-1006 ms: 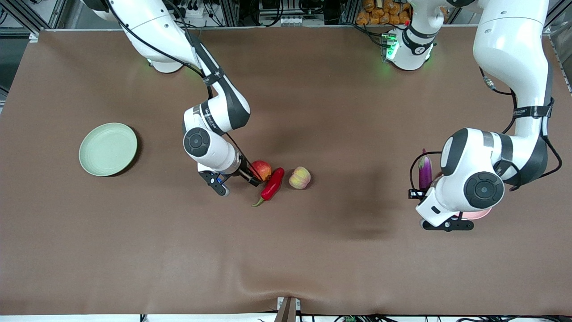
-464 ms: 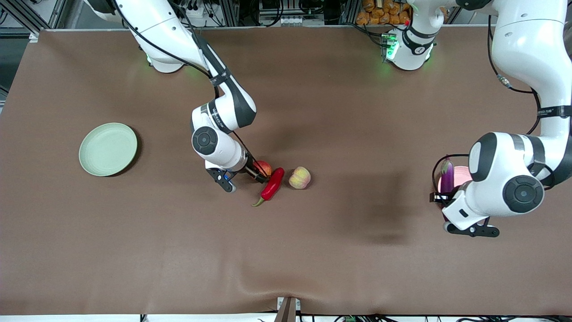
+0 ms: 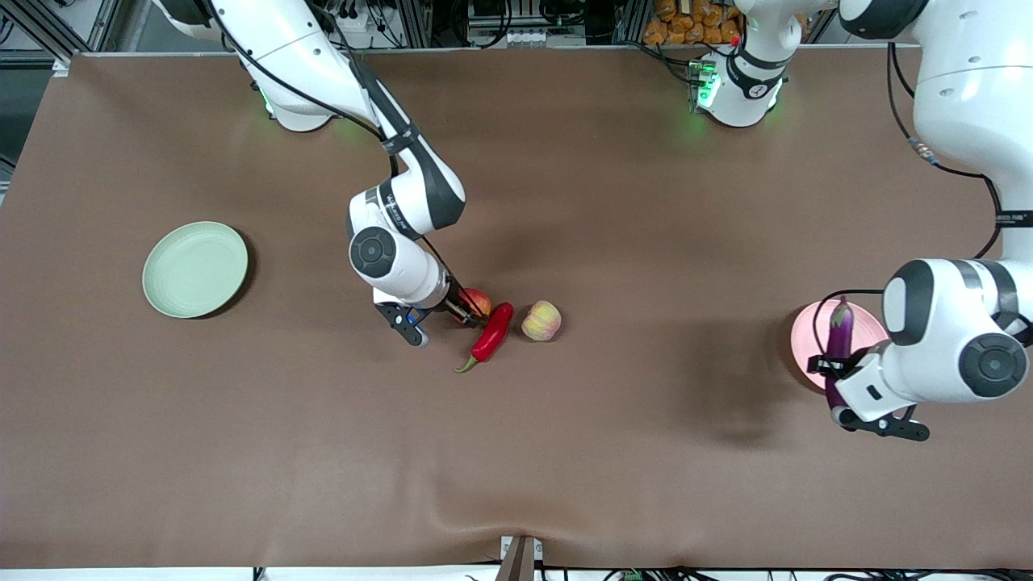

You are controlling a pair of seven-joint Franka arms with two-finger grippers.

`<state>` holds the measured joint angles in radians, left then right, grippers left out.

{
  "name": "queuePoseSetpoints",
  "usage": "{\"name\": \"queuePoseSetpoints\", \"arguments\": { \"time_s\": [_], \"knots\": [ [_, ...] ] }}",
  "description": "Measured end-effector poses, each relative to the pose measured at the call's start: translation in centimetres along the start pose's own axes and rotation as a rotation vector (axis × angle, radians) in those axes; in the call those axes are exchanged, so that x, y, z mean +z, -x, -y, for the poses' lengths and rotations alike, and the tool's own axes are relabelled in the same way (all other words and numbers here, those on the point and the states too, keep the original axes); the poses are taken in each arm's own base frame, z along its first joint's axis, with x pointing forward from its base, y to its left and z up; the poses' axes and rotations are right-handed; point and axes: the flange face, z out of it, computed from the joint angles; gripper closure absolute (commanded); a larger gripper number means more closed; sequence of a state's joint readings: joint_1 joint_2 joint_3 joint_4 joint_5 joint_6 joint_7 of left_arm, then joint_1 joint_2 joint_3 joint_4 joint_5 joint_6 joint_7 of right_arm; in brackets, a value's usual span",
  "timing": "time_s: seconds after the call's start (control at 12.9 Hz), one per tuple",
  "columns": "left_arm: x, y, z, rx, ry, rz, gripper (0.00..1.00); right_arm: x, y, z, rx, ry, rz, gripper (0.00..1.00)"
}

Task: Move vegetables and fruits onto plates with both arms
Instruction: 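Lower the eggplant onto the pink plate while the right gripper grasps the apple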

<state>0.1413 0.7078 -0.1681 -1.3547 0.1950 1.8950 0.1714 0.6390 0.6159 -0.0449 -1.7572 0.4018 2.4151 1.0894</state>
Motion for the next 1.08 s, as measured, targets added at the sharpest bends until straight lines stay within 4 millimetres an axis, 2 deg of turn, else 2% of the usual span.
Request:
{"name": "queuePoseSetpoints", "arguments": {
  "time_s": [0.31,0.39,0.46,0.54,0.62,0.7,0.85,0.93,1.01,1.08],
  "knots": [
    [1.2,0.9,3.1,0.031,0.014,0.014,1.00,1.6,1.8,0.2,-0.014,-0.008,-0.009,0.12],
    [1.4,1.0,3.5,0.034,0.016,0.016,1.00,2.0,2.0,0.3,-0.017,-0.012,-0.012,0.22],
    [1.6,1.0,3.7,0.033,0.017,0.018,1.00,2.1,2.2,0.3,-0.019,-0.015,-0.014,0.40],
    [1.8,1.0,3.6,0.034,0.019,0.020,1.00,2.0,2.3,0.4,-0.018,-0.017,-0.015,0.68],
    [2.0,1.0,3.5,0.035,0.021,0.022,1.00,2.0,2.2,0.3,-0.015,-0.017,-0.015,0.87],
    [2.2,0.9,3.5,0.036,0.022,0.026,1.00,1.9,2.0,0.3,-0.014,-0.018,-0.016,1.00],
    [3.3,1.0,3.5,0.038,0.029,0.042,1.00,1.7,1.5,0.2,-0.009,-0.005,-0.013,1.00],
    [4.4,1.2,4.1,0.044,0.035,0.055,1.00,1.3,0.7,0.1,-0.001,0.019,0.000,1.00],
    [5.7,1.6,5.4,0.051,0.047,0.069,1.00,0.3,-0.5,0.2,-0.002,0.040,0.018,1.00],
    [6.9,2.1,6.9,0.054,0.059,0.079,1.00,-1.6,-2.5,0.4,-0.022,0.061,0.044,1.00]
  ]
}}
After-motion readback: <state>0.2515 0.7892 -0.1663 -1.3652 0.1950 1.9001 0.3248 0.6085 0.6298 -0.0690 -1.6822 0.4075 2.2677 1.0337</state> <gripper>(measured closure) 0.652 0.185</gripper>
